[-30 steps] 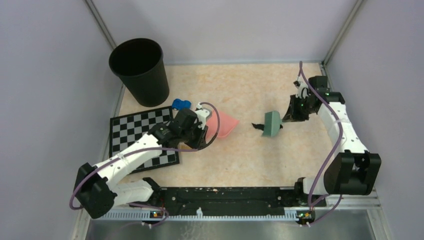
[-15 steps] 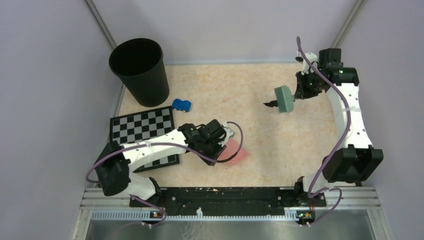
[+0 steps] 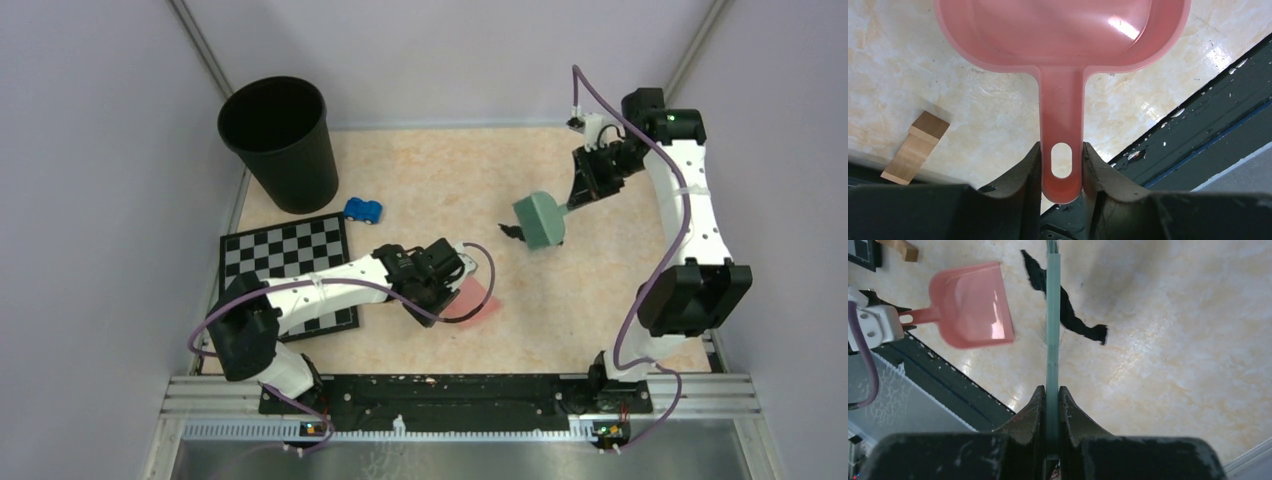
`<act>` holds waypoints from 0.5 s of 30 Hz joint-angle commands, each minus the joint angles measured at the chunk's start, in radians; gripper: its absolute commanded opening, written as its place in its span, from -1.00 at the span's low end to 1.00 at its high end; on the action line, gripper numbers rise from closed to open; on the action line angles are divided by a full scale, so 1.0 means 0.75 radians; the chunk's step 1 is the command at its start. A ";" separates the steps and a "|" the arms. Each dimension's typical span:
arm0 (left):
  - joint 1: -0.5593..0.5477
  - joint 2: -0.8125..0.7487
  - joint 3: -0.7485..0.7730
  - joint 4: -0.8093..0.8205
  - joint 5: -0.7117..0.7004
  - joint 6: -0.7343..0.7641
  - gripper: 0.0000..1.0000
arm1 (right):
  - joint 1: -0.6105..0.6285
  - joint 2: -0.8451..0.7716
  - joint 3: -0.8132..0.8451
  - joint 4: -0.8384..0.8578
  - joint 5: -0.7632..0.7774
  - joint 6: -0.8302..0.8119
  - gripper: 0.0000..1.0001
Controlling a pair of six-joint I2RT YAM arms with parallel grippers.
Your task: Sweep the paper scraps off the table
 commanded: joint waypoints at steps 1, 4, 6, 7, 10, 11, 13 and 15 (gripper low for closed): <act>-0.007 -0.008 0.012 0.055 -0.029 0.034 -1.00 | -0.007 0.014 -0.040 -0.044 -0.069 -0.042 -1.00; -0.006 0.003 0.014 0.069 -0.030 0.046 -1.00 | -0.096 0.033 -0.033 -0.100 -0.467 -0.080 -1.00; -0.007 0.007 0.006 0.092 -0.076 0.053 -1.00 | -0.058 0.057 -0.002 -0.043 -0.306 0.020 -1.00; -0.007 0.014 0.004 0.100 -0.080 0.055 -1.00 | -0.070 0.082 0.031 -0.077 -0.393 -0.011 -1.00; -0.007 0.025 -0.007 0.138 -0.077 0.056 -1.00 | -0.159 0.102 0.025 -0.055 -0.610 0.066 -1.00; -0.007 0.034 -0.006 0.145 -0.067 0.056 -1.00 | -0.134 0.101 0.055 -0.012 -0.443 0.077 -1.00; -0.007 0.047 0.000 0.152 -0.050 0.056 -1.00 | -0.088 0.044 0.023 0.174 -0.021 0.091 -1.00; -0.009 0.054 0.004 0.155 -0.048 0.058 -1.00 | -0.066 -0.023 -0.059 0.317 0.288 0.036 -1.00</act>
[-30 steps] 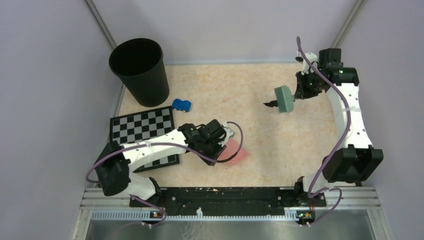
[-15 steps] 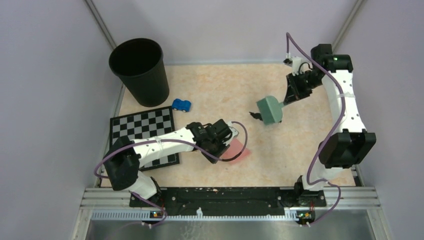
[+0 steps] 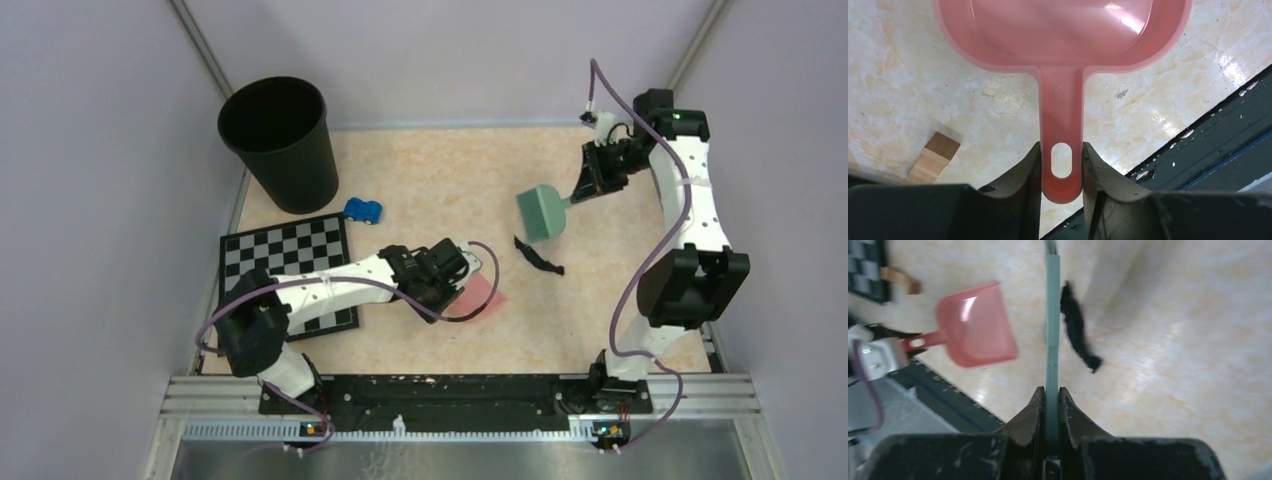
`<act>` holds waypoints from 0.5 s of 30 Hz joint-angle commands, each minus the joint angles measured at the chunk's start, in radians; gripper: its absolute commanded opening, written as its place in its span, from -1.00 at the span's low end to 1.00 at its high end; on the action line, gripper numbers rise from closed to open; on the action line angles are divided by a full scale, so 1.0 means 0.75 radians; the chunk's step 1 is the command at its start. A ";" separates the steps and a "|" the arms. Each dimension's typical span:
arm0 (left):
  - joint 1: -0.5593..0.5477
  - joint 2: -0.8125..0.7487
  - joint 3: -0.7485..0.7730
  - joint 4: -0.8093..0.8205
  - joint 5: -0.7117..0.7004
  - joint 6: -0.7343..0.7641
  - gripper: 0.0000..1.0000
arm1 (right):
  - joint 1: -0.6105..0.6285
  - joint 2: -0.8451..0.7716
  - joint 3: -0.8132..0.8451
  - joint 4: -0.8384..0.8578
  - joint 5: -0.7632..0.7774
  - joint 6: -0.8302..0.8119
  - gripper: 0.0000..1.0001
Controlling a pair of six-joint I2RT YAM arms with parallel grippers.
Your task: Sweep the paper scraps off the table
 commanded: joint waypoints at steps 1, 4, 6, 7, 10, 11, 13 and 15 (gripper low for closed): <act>-0.006 0.013 0.008 0.065 0.004 0.022 -1.00 | 0.056 -0.129 -0.055 0.334 0.648 -0.052 -1.00; -0.006 0.017 0.024 0.065 0.004 0.033 -1.00 | 0.086 -0.120 -0.084 0.330 0.816 -0.127 -1.00; -0.006 0.027 0.044 0.063 0.004 0.042 -1.00 | 0.104 -0.128 -0.130 0.339 0.855 -0.146 -1.00; -0.006 0.034 0.054 0.061 0.004 0.048 -1.00 | 0.106 -0.135 -0.168 0.357 0.880 -0.149 -1.00; -0.006 0.063 0.086 0.053 0.066 0.070 -1.00 | 0.179 -0.130 -0.287 0.397 0.971 -0.154 -1.00; -0.008 0.077 0.105 0.044 0.074 0.080 -1.00 | 0.192 -0.120 -0.308 0.391 0.969 -0.153 -1.00; -0.008 0.109 0.149 0.014 0.080 0.100 -1.00 | 0.214 -0.090 -0.329 0.362 0.934 -0.139 -1.00; -0.009 0.145 0.194 -0.015 0.074 0.111 -1.00 | 0.228 -0.061 -0.325 0.324 0.857 -0.114 -1.00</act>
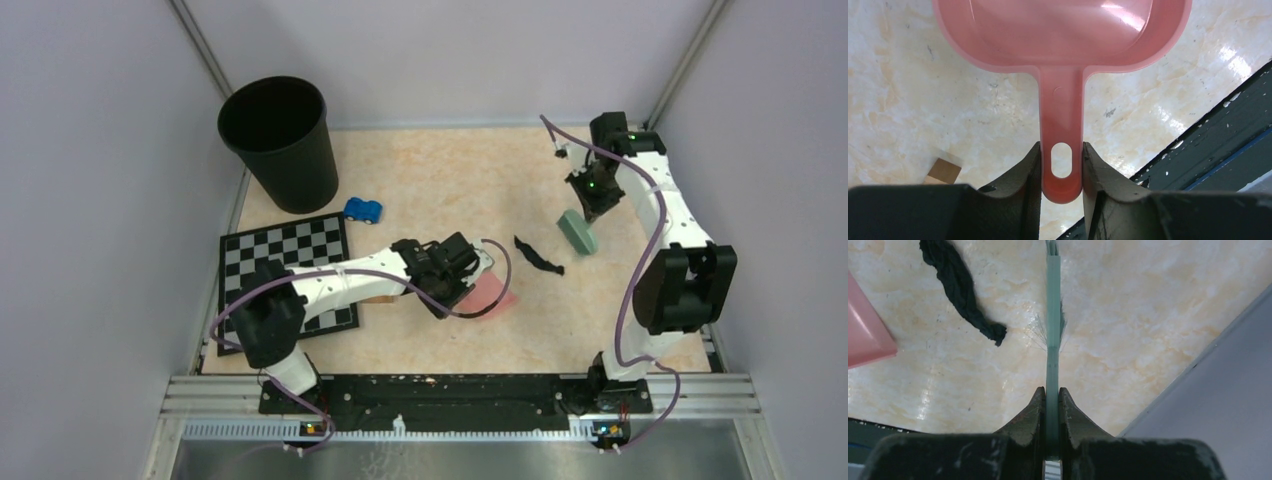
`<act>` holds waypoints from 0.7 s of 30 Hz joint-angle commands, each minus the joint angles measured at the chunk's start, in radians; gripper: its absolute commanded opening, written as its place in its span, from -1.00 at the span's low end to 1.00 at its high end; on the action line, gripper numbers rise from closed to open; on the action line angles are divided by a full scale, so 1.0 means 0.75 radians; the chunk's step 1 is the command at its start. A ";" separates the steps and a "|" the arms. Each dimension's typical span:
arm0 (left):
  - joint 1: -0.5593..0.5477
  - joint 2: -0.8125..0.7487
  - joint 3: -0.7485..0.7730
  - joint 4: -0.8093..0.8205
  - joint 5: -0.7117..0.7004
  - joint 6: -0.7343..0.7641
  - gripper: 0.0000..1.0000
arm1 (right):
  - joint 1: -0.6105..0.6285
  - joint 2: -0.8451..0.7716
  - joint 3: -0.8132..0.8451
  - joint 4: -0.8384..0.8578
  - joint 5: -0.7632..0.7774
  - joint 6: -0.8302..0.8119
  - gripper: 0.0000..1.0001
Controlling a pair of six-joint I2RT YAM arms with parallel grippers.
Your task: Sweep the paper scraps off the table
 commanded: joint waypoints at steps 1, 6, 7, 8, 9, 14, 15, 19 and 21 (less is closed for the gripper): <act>-0.008 0.064 0.128 -0.043 0.024 0.056 -1.00 | 0.043 0.027 0.013 -0.027 -0.074 0.024 -1.00; -0.009 0.141 0.212 -0.074 0.016 0.081 -1.00 | 0.068 0.055 0.089 -0.193 -0.393 0.052 -1.00; -0.008 0.156 0.222 -0.077 0.013 0.087 -1.00 | 0.073 0.057 0.102 -0.233 -0.450 0.049 -1.00; -0.009 0.168 0.232 -0.076 0.007 0.090 -1.00 | 0.074 0.058 0.117 -0.271 -0.508 0.043 -1.00; -0.008 0.184 0.240 -0.076 0.001 0.092 -1.00 | 0.074 0.060 0.134 -0.323 -0.569 0.027 -1.00; -0.010 0.234 0.241 -0.044 0.002 0.088 -1.00 | 0.074 0.043 0.179 -0.450 -0.669 0.022 -1.00; -0.010 0.236 0.234 -0.031 0.000 0.087 -1.00 | 0.074 0.032 0.183 -0.451 -0.669 0.026 -1.00; -0.011 0.208 0.193 0.036 -0.019 0.074 -1.00 | 0.074 0.017 0.208 -0.451 -0.662 0.041 -1.00; -0.011 0.189 0.161 0.091 -0.020 0.065 -1.00 | 0.074 0.015 0.224 -0.452 -0.673 0.044 -1.00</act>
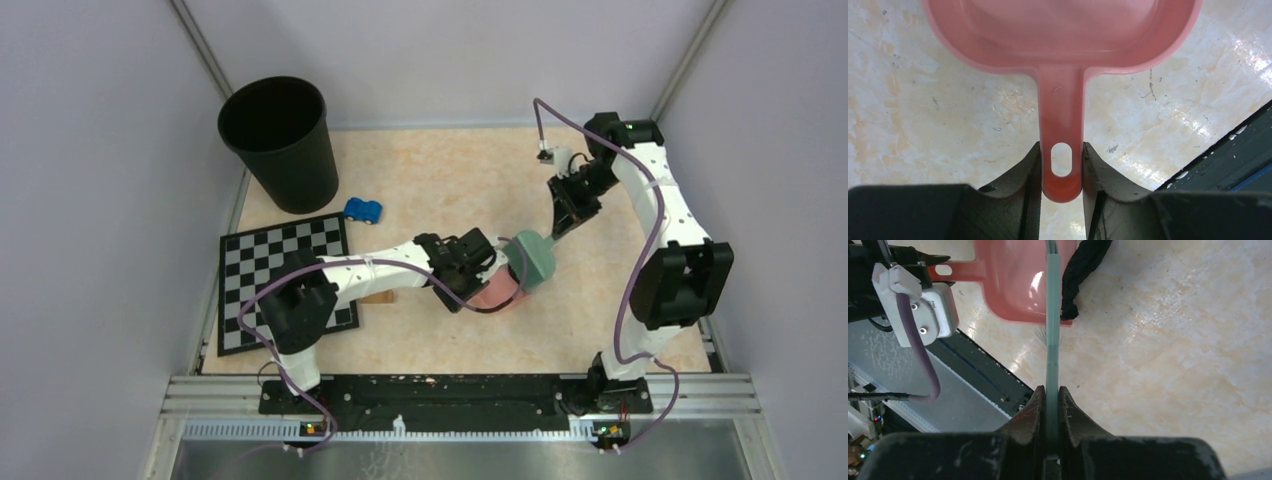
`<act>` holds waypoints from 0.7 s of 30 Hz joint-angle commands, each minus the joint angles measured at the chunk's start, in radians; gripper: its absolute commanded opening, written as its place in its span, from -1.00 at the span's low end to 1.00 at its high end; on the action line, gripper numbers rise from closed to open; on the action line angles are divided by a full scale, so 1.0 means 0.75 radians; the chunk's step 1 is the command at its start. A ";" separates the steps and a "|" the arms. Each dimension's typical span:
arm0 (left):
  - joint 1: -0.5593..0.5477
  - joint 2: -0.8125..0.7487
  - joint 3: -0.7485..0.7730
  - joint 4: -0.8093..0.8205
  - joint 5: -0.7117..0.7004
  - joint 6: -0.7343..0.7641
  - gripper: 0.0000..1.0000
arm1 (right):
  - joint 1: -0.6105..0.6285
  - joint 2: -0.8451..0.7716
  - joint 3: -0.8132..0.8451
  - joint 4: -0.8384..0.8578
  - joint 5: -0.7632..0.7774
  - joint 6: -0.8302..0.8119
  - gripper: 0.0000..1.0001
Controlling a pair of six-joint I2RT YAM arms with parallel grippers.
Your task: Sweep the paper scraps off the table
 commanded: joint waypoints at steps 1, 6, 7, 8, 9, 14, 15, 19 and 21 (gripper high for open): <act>-0.006 -0.048 -0.057 0.124 -0.019 -0.008 -1.00 | 0.010 -0.046 0.097 -0.034 -0.065 0.017 -1.00; -0.009 -0.015 -0.010 0.084 0.009 -0.010 -1.00 | 0.009 -0.025 0.179 0.081 0.201 0.070 -1.00; -0.009 -0.014 -0.006 0.081 0.007 -0.008 -1.00 | 0.010 -0.023 0.177 0.126 0.246 0.082 -1.00; -0.009 -0.013 -0.002 0.078 0.006 -0.006 -1.00 | 0.010 -0.017 0.173 0.164 0.309 0.089 -1.00; -0.009 -0.014 0.001 0.078 0.004 -0.004 -1.00 | 0.010 -0.007 0.166 0.194 0.336 0.092 -1.00; -0.008 -0.006 0.016 0.056 -0.007 0.000 -1.00 | 0.019 0.062 0.094 0.310 0.382 0.102 -1.00; -0.009 -0.005 0.015 0.055 -0.007 0.001 -1.00 | 0.024 0.074 0.078 0.328 0.374 0.110 -1.00; -0.009 0.005 0.017 0.053 -0.004 0.001 -1.00 | 0.071 0.108 0.045 0.328 0.257 0.141 -1.00; -0.009 0.011 0.019 0.051 -0.004 0.003 -1.00 | 0.104 0.113 0.042 0.297 0.193 0.145 -1.00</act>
